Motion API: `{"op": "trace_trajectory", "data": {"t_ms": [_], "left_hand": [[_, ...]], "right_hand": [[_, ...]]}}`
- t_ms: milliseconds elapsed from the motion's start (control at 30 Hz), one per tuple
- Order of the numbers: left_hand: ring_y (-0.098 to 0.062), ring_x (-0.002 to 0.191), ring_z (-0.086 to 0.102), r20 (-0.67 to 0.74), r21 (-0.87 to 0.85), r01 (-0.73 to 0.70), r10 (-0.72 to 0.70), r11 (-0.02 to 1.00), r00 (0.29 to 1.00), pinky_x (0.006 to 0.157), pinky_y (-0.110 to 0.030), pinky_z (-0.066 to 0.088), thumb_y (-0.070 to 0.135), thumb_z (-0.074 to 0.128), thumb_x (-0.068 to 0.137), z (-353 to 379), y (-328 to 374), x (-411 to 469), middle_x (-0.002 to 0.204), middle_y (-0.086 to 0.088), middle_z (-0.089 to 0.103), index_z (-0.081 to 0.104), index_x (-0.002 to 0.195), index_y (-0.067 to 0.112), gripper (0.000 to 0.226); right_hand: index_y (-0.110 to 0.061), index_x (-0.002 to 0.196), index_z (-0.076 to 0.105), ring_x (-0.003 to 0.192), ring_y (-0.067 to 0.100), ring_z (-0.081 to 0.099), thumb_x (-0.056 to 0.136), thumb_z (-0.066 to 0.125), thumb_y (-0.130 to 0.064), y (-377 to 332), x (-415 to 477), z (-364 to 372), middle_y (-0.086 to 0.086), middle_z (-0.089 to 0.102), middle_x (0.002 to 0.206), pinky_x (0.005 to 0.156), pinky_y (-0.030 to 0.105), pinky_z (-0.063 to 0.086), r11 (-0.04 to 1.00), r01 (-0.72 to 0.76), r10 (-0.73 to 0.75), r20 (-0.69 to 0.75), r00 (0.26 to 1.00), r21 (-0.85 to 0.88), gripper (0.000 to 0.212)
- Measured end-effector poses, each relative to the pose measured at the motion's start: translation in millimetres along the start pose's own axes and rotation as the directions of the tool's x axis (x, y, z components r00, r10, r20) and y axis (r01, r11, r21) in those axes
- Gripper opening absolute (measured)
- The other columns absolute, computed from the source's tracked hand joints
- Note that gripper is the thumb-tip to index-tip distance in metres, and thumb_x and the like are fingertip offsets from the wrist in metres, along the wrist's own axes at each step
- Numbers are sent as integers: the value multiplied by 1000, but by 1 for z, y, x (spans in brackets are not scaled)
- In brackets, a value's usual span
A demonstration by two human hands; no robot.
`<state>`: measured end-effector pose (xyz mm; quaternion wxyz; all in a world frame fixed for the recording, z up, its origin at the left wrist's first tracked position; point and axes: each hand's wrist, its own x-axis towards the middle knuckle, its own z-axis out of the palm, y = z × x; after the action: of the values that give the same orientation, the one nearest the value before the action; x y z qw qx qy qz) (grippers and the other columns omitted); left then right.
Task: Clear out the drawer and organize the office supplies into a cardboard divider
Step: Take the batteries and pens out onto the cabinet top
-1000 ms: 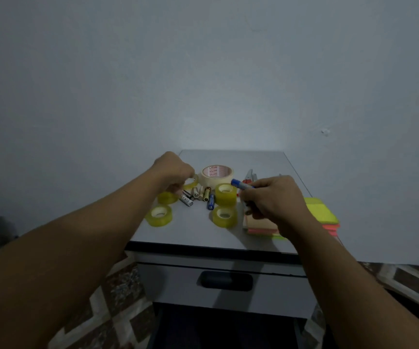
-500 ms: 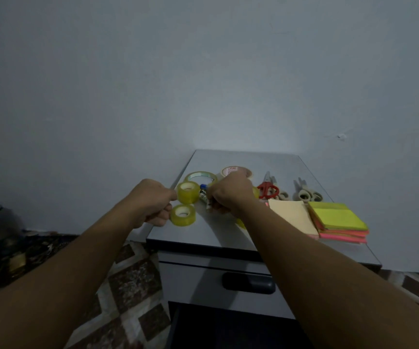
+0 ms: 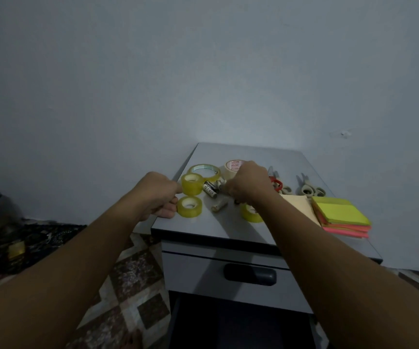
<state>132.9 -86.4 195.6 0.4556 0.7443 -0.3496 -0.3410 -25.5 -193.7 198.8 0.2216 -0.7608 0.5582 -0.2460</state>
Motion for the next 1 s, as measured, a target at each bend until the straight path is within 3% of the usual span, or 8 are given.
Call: {"op": "trace_trajectory", "data": {"t_ms": [67, 200, 400, 567, 667, 867, 933, 1000], "left_hand": [[-21, 57, 57, 0, -3, -2, 2, 1000, 1000, 53, -30, 58, 16, 66, 93, 2, 1, -3, 77, -14, 59, 60, 90, 1, 17], [-21, 57, 56, -1, -10, 3, -3, 1000, 1000, 52, -30, 58, 14, 66, 93, 7, 1, -8, 76, -15, 57, 60, 90, 0, 15], [-22, 56, 59, -20, -29, -5, 5, 1000, 1000, 51, -32, 59, 11, 62, 95, 8, -2, -13, 76, -16, 58, 59, 89, 1, 12], [-22, 57, 60, -31, -33, -28, 27, 999, 999, 55, -33, 61, 9, 62, 94, 8, -4, -16, 76, -16, 60, 60, 89, 2, 9], [-22, 61, 58, -33, -38, -39, 38, 999, 999, 54, -30, 58, 8, 60, 95, 8, -3, -19, 77, -16, 58, 60, 91, 2, 7], [-24, 74, 52, -42, -91, -87, 84, 992, 996, 66, -35, 55, 7, 60, 94, 5, -6, -26, 82, -15, 53, 58, 96, 7, 4], [-24, 71, 57, -68, -81, -96, 91, 992, 994, 68, -37, 59, 9, 62, 93, 2, -9, -29, 81, -14, 58, 61, 93, 5, 4], [-23, 68, 59, -82, -79, -102, 95, 992, 992, 59, -34, 59, 11, 62, 92, 0, -12, -33, 82, -14, 60, 64, 89, 4, 8]], "right_hand": [[-3, 102, 56, 73, 18, 63, 80, 76, -21, 4, -4, -1, 9, 63, 94, 46, 21, 41, 1000, 7, -7, -1, 1000, -18, 35], [-3, 78, 55, 82, 25, 64, 76, 76, -13, 10, -11, 6, 12, 66, 92, 65, 30, 57, 997, 18, -17, 10, 1000, -80, 23], [-3, 83, 68, 76, 24, 66, 74, 75, -14, 13, -13, 7, 12, 68, 83, 63, 32, 60, 997, 68, -67, 19, 998, -27, 16], [-5, 86, 73, 81, 22, 67, 72, 81, -20, 12, -20, 3, 10, 71, 86, 73, 38, 62, 982, 170, -164, 75, 984, -80, 22], [-3, 90, 74, 85, 24, 66, 78, 75, -12, 10, -26, 2, 12, 71, 91, 78, 40, 61, 968, 236, -230, 70, 971, -89, 15], [-6, 100, 75, 93, 23, 67, 87, 67, -6, 12, -41, -19, 10, 72, 100, 87, 35, 57, 966, 258, -257, -33, 966, 31, 15], [-8, 92, 73, 88, 22, 68, 87, 64, -2, 18, -45, -28, 7, 72, 94, 85, 38, 59, 966, 216, -208, -73, 975, 140, 12], [-15, 80, 69, 84, 25, 70, 85, 63, 0, 28, -50, -37, 7, 72, 87, 79, 45, 61, 944, 169, -144, -106, 984, 282, 17]]}}
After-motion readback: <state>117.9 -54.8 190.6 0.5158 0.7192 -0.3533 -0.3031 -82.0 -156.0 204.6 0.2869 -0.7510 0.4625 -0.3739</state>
